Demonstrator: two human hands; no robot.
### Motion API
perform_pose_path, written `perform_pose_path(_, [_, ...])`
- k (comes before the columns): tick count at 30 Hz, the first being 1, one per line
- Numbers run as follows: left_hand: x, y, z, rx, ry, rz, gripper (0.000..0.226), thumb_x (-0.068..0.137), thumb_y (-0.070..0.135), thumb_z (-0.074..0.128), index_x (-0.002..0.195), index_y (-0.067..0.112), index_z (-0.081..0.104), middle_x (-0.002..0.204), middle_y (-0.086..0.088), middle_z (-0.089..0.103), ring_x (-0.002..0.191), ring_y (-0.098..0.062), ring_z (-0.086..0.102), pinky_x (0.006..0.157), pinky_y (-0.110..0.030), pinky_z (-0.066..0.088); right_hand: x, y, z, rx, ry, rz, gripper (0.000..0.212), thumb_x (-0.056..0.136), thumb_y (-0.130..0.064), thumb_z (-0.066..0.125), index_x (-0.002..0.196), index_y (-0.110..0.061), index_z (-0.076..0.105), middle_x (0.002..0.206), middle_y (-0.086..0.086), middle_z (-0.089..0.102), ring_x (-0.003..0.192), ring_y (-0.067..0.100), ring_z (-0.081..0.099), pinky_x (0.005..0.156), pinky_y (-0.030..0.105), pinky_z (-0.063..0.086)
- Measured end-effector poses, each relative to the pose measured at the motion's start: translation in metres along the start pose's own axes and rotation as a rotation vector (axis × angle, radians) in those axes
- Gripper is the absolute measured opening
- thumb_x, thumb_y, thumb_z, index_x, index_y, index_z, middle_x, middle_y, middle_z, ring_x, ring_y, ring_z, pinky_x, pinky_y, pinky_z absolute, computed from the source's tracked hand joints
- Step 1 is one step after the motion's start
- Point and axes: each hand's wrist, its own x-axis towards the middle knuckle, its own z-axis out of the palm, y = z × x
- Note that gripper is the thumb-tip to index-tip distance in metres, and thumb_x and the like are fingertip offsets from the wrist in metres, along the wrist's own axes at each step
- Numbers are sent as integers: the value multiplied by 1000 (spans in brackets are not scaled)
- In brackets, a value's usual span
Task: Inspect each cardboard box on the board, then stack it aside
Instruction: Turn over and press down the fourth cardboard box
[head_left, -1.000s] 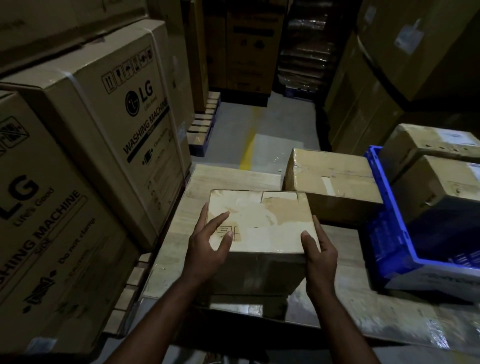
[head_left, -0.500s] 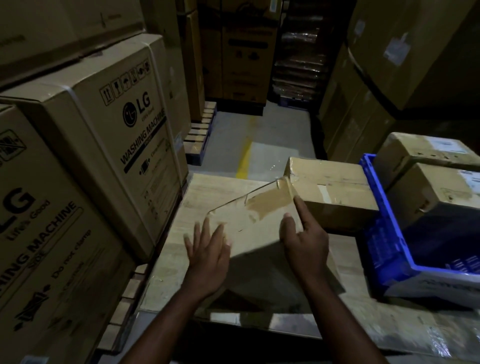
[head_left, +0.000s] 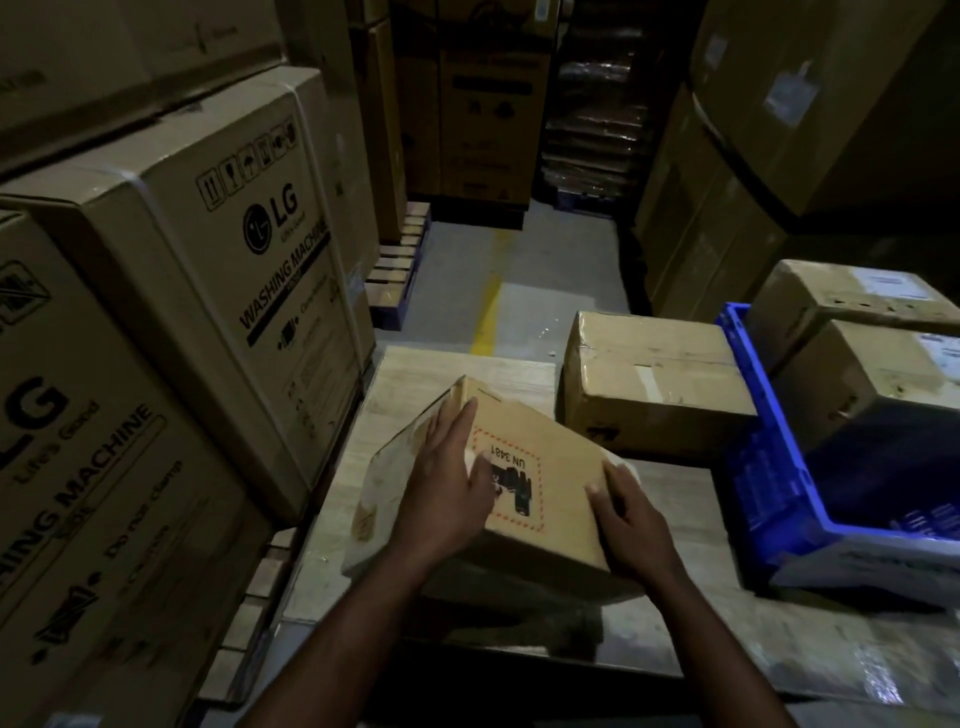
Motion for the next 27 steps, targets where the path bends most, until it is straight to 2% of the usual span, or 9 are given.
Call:
perform_pose_path(2, [1, -9, -8, 30, -4, -7, 62, 102, 18, 51, 157, 26, 23, 166, 9, 11, 150, -10, 17, 109, -19, 22, 0, 19, -3, 38, 11, 140, 90, 84, -87, 32, 156, -33, 30, 160, 4, 37, 138, 28, 45, 109, 53, 43])
perform_pose_path(5, [1, -24, -17, 66, 2, -8, 63, 101, 20, 53, 157, 26, 24, 166, 5, 13, 147, -13, 25, 108, -20, 26, -5, 24, -1, 315, 31, 259, 59, 98, -53, 53, 153, -40, 35, 156, 4, 43, 124, 26, 54, 95, 45, 51])
perform_pose_path(7, [0, -37, -21, 67, 17, -42, 66, 99, 24, 57, 157, 25, 26, 166, 2, 15, 149, -15, 24, 113, -23, 25, -7, 21, -1, 467, 42, 255, 54, 99, -37, 61, 149, -39, 43, 153, 2, 45, 117, 22, 58, 84, 40, 55])
perform_pose_path(9, [1, -53, -22, 28, 14, -101, 70, 94, 37, 61, 156, 26, 30, 164, -1, 23, 146, -18, 31, 116, -31, 30, -7, 16, -3, 462, 82, 196, 54, 98, -29, 64, 148, -36, 46, 155, 4, 44, 127, 24, 53, 90, 42, 55])
perform_pose_path(12, [-1, -69, -16, 7, 26, -145, 72, 91, 40, 65, 154, 22, 35, 161, -4, 31, 140, -19, 41, 113, -35, 39, -4, 12, -12, 376, 119, 110, 58, 97, -28, 65, 150, -30, 43, 156, 6, 43, 133, 25, 48, 98, 45, 52])
perform_pose_path(15, [0, -77, -5, 35, 43, -158, 71, 93, 26, 69, 154, 16, 34, 162, -5, 27, 146, -19, 32, 108, -19, 28, 0, 12, -19, 348, 130, 61, 62, 95, -28, 67, 152, -29, 41, 153, 7, 46, 129, 22, 53, 89, 38, 57])
perform_pose_path(18, [1, -86, 8, 27, 24, -188, 71, 92, 29, 69, 153, 16, 36, 161, -7, 29, 145, -21, 34, 105, -18, 28, 1, 15, -16, 321, 141, 66, 64, 94, -27, 68, 152, -28, 41, 151, 7, 49, 125, 23, 57, 81, 33, 58])
perform_pose_path(24, [-7, -105, 22, 43, 40, -200, 72, 91, 41, 66, 153, 19, 37, 159, -6, 35, 141, -21, 40, 104, -25, 37, -8, 25, -4, 425, 182, 118, 78, 90, -41, 73, 155, -30, 33, 145, -5, 51, 121, 18, 58, 95, 43, 54])
perform_pose_path(27, [-5, -106, 23, 47, 51, -189, 70, 92, 37, 67, 153, 18, 38, 159, -6, 35, 142, -21, 39, 103, -21, 34, -6, 24, -2, 576, 207, 230, 45, 94, -33, 69, 137, -36, 55, 130, 2, 66, 103, 19, 69, 87, 47, 59])
